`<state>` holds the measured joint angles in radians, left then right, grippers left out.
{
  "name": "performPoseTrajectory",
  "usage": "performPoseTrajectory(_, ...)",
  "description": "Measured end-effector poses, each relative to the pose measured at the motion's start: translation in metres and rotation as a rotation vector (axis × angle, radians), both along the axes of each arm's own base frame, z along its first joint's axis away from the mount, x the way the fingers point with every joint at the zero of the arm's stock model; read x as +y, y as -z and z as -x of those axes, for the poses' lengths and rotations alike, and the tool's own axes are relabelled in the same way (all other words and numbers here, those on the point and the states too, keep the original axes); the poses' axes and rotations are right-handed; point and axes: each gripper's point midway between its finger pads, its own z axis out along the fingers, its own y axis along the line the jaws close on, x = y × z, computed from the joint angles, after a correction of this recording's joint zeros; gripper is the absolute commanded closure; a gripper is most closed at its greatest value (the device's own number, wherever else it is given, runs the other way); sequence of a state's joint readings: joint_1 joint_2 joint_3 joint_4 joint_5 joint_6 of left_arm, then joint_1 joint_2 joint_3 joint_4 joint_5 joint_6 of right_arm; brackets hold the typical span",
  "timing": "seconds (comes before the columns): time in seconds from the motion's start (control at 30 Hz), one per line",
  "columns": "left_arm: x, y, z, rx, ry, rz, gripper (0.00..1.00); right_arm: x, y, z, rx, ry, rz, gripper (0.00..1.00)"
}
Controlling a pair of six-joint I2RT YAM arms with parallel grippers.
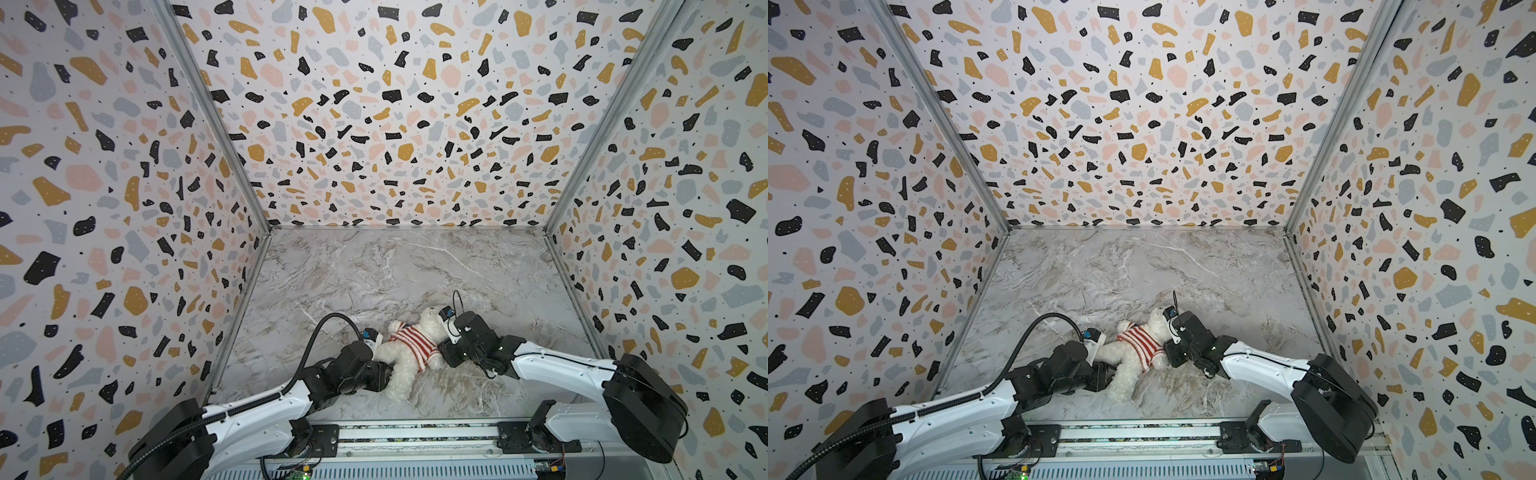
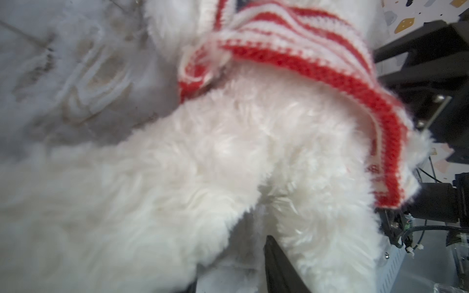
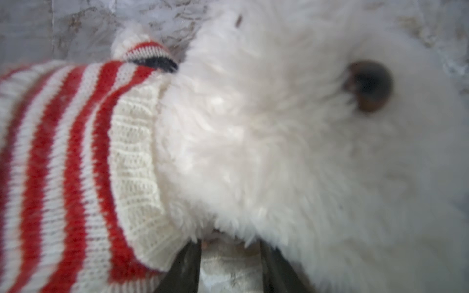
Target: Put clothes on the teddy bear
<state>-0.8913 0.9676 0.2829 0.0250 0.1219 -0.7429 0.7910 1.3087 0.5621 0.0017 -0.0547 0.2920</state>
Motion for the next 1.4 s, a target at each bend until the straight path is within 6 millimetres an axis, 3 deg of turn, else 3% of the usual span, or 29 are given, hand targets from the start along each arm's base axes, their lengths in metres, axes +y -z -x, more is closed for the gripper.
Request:
performPoseTrajectory(0.17,0.000,-0.011,0.000,-0.019,-0.017,0.036,0.54,0.004,-0.010,-0.011,-0.044,-0.001,-0.022,0.56)
performPoseTrajectory(0.3,0.003,-0.022,0.000,-0.040,-0.033,0.062,0.52,-0.001,-0.035,-0.011,-0.109,0.013,-0.067,0.54)
performPoseTrajectory(0.43,0.007,-0.027,0.002,-0.045,-0.034,0.071,0.52,-0.008,-0.065,-0.001,-0.169,0.022,-0.128,0.52)
performPoseTrajectory(0.57,0.010,-0.028,0.004,-0.036,-0.032,0.045,0.52,0.001,-0.079,0.022,-0.179,-0.027,-0.159,0.50)
performPoseTrajectory(0.83,-0.010,-0.070,-0.013,-0.097,-0.016,0.074,0.51,0.017,-0.067,0.060,-0.111,-0.096,-0.136,0.48)
performPoseTrajectory(1.07,-0.034,-0.077,-0.031,-0.104,0.000,0.050,0.50,0.007,-0.059,0.069,-0.087,-0.049,-0.149,0.48)
performPoseTrajectory(1.27,-0.065,-0.096,-0.060,-0.158,-0.009,0.080,0.50,-0.001,-0.045,0.072,-0.051,-0.010,-0.139,0.51)
performPoseTrajectory(1.4,-0.083,-0.087,-0.073,-0.150,0.000,0.069,0.50,-0.003,-0.041,0.073,-0.041,0.000,-0.142,0.54)
